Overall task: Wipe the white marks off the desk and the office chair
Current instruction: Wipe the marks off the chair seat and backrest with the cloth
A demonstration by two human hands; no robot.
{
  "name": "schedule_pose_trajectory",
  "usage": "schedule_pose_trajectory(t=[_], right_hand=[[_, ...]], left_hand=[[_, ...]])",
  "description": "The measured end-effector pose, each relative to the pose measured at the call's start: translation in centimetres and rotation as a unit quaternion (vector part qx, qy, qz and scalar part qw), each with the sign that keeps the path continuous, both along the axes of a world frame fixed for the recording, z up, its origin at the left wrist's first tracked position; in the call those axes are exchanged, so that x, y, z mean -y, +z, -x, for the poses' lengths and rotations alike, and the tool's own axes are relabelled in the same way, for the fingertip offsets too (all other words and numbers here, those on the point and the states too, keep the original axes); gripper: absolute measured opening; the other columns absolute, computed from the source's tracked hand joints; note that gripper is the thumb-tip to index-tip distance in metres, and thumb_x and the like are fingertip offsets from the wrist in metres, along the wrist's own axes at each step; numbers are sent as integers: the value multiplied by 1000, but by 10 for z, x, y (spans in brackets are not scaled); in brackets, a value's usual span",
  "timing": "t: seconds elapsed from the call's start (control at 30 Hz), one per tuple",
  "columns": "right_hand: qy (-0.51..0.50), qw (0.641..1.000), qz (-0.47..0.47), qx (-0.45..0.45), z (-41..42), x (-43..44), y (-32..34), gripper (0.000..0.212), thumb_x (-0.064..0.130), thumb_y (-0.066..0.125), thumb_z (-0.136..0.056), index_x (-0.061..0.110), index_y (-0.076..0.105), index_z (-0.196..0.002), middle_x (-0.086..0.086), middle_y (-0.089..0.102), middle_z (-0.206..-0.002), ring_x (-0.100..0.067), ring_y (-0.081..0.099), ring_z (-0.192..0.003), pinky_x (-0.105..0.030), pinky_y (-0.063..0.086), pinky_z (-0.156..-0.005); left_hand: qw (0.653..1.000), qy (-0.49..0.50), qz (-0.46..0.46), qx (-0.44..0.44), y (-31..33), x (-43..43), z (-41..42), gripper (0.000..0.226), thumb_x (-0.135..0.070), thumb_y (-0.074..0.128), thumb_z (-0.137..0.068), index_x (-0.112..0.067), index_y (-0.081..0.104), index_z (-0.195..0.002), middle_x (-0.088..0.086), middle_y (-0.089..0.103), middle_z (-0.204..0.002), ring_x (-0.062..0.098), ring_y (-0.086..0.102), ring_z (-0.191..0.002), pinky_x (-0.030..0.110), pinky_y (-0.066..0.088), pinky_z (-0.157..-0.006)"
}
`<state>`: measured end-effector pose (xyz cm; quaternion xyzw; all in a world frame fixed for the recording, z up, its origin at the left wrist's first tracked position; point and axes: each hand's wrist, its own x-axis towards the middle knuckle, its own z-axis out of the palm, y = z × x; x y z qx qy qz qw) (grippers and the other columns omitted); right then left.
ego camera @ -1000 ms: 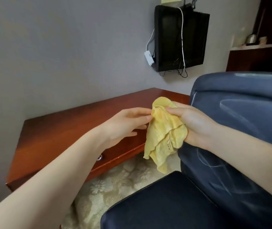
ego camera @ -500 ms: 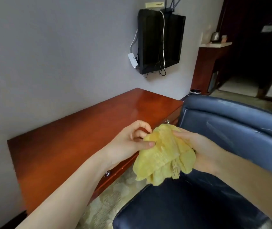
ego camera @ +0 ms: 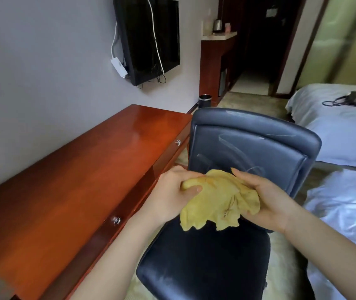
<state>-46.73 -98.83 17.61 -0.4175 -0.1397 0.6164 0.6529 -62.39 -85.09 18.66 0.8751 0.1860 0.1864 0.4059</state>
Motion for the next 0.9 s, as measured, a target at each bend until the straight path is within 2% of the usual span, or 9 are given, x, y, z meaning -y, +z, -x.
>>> schedule_pose_trajectory(t=[0.23,0.3,0.4,0.5,0.6,0.7,0.77,0.83,0.9], right_hand=[[-65,995,68,-22,-52,88,-56,33,18,51,-89,3,67,-113,-21,65,-114,-31,67,-93,-39,57,-70],[-73,993,90,-22,-63,94,-63,31,17,54,-85,4,70,-108,-19,68,-106,-31,68,-87,-37,56,-65],[-77,990,116,-15,-108,126,-79,28,19,57,-85,4,68,-106,-16,69,-95,-28,68,-82,-35,54,-64],[-64,991,103,-47,-134,132,-88,35,24,54,-94,4,58,-123,-24,59,-122,-31,62,-103,-41,50,-82],[-47,987,144,59,-184,139,-92,27,12,55,-94,4,52,-119,-26,54,-129,-15,68,-91,-29,53,-79],[-96,970,157,158,-213,136,-100,45,11,71,-80,11,55,-123,-15,66,-112,-27,67,-97,-44,53,-86],[-161,944,164,237,-225,126,-95,42,12,72,-80,17,57,-119,-3,67,-106,-19,66,-93,-36,54,-79],[-225,926,151,261,-236,109,-88,48,14,70,-83,26,49,-125,7,61,-111,-12,61,-98,-30,52,-78],[-301,912,143,240,-251,90,-84,66,15,67,-86,30,34,-140,5,53,-128,-17,55,-113,-40,49,-92]], left_hand=[[999,-28,9,-19,-45,64,-91,10,-20,61,-90,-20,69,-85,-14,46,-95,-8,45,-91,2,29,-79],[999,-26,21,-38,-57,76,-110,13,-20,59,-90,-16,65,-79,-15,52,-92,-4,49,-91,11,35,-85],[995,-4,64,-72,-74,115,-171,20,-24,55,-89,-22,59,-69,-11,57,-70,4,55,-70,32,46,-71],[993,6,80,-88,-85,132,-205,25,-23,56,-90,-30,58,-65,-8,59,-66,11,56,-68,36,49,-71],[991,20,95,-92,-87,158,-253,17,-18,55,-91,-21,63,-77,4,64,-77,22,59,-76,39,49,-75],[989,57,123,-65,-90,165,-276,15,-17,56,-91,-30,64,-94,-10,67,-87,5,61,-84,19,49,-74],[985,63,155,-36,-88,163,-283,24,-18,57,-92,-37,60,-106,-14,68,-95,-2,61,-89,10,46,-75],[983,65,170,-18,-87,157,-287,34,-16,58,-93,-34,53,-122,-17,65,-102,-3,61,-93,7,44,-77],[980,94,172,-26,-85,148,-290,42,-17,58,-93,-31,47,-130,-17,59,-108,1,59,-96,6,43,-80]])
